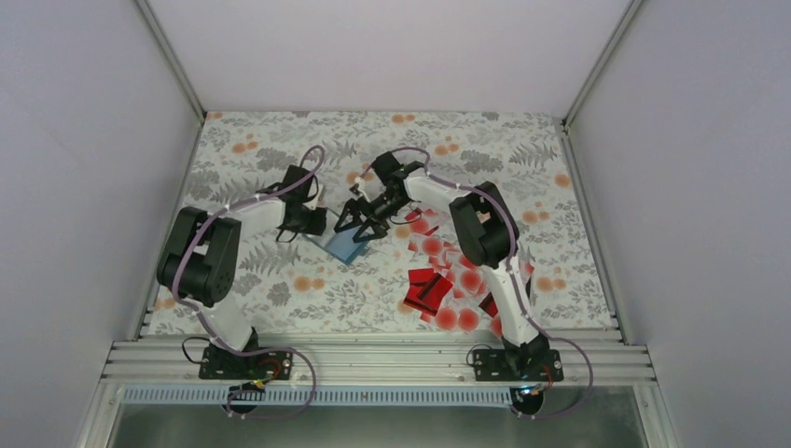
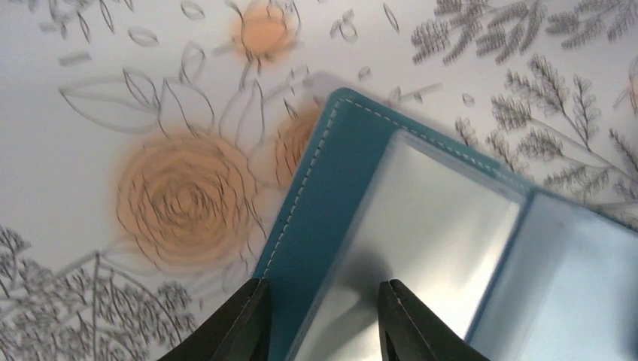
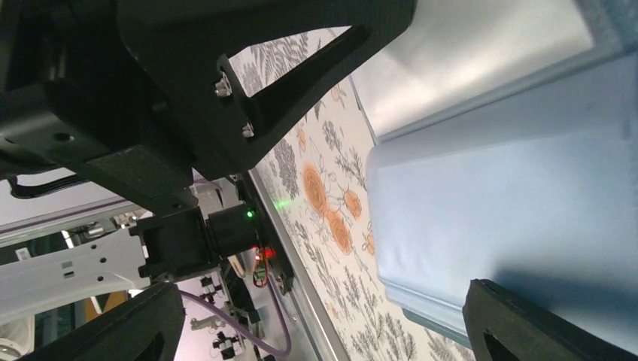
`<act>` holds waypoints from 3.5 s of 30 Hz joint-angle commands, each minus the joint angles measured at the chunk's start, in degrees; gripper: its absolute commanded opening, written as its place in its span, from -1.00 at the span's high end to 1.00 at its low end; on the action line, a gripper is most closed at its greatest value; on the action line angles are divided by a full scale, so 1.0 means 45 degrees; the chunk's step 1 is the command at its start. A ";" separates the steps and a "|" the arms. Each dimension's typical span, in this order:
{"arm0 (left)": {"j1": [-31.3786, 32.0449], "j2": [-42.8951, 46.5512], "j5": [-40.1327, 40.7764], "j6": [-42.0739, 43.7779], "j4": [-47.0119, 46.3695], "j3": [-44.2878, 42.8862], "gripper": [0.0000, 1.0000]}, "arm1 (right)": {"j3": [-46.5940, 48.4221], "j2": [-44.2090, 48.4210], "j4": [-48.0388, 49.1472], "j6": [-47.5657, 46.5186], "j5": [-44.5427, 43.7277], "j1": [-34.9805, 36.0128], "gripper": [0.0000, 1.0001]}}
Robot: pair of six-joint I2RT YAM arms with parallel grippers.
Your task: Put the credit cards into the card holder
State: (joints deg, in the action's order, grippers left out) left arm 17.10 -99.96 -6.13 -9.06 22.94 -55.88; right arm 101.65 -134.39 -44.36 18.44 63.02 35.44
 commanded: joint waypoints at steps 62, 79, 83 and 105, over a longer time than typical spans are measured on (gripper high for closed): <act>0.0455 0.2279 -0.3022 -0.1433 0.2275 0.1185 0.37 | -0.7778 0.7443 0.1238 -1.0307 -1.2013 -0.0983 -0.91; 0.0452 0.2393 -0.2998 -0.1173 0.2534 0.1162 0.37 | -0.8224 0.5905 0.2053 -1.0098 -1.2959 -0.1241 -0.64; 0.0439 0.2382 -0.2995 -0.1170 0.2520 0.1180 0.37 | -0.8571 0.5973 0.2152 -1.0121 -1.2920 -0.1364 -0.58; 0.0428 0.2631 -0.2703 -0.1375 0.2403 0.1224 0.37 | -0.9793 0.6233 0.2913 -0.9798 -1.2499 -0.1395 -0.17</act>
State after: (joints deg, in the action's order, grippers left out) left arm 18.94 -89.52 -19.29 -15.46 33.52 -49.41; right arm 60.42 -103.48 -30.26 -26.24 8.45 29.26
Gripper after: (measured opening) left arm 0.316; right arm 0.604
